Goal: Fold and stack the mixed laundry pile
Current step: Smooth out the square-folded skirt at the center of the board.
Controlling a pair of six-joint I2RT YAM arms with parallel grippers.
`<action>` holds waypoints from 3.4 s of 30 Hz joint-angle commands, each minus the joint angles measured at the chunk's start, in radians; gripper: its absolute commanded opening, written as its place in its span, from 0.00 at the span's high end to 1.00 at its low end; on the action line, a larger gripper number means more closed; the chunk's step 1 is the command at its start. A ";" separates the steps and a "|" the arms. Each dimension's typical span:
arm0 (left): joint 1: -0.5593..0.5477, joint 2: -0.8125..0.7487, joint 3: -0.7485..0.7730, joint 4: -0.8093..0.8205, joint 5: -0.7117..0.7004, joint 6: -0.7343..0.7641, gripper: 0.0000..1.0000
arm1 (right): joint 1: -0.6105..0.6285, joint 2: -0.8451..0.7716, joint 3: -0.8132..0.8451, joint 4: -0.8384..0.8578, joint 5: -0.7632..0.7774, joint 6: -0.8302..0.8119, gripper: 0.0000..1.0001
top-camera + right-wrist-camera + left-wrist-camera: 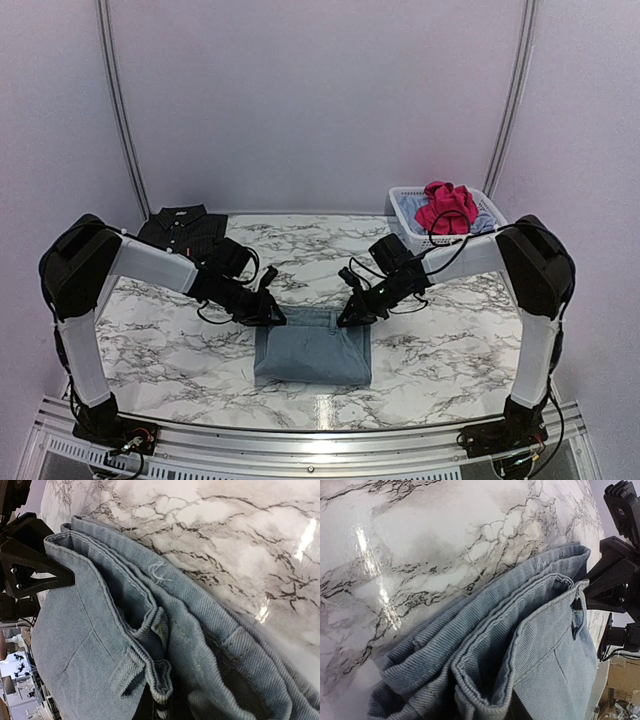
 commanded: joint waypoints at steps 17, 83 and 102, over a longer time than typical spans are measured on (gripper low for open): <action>0.037 -0.554 0.020 -0.073 -0.307 0.140 0.01 | -0.027 -0.245 0.248 -0.220 0.000 -0.101 0.46; 0.027 -0.252 -0.334 0.357 0.119 -0.329 0.02 | 0.019 0.010 -0.165 0.232 -0.190 0.185 0.53; 0.345 -0.622 -0.398 -0.094 -0.215 -0.383 0.01 | 0.471 -0.021 0.350 -0.208 0.431 -0.331 0.69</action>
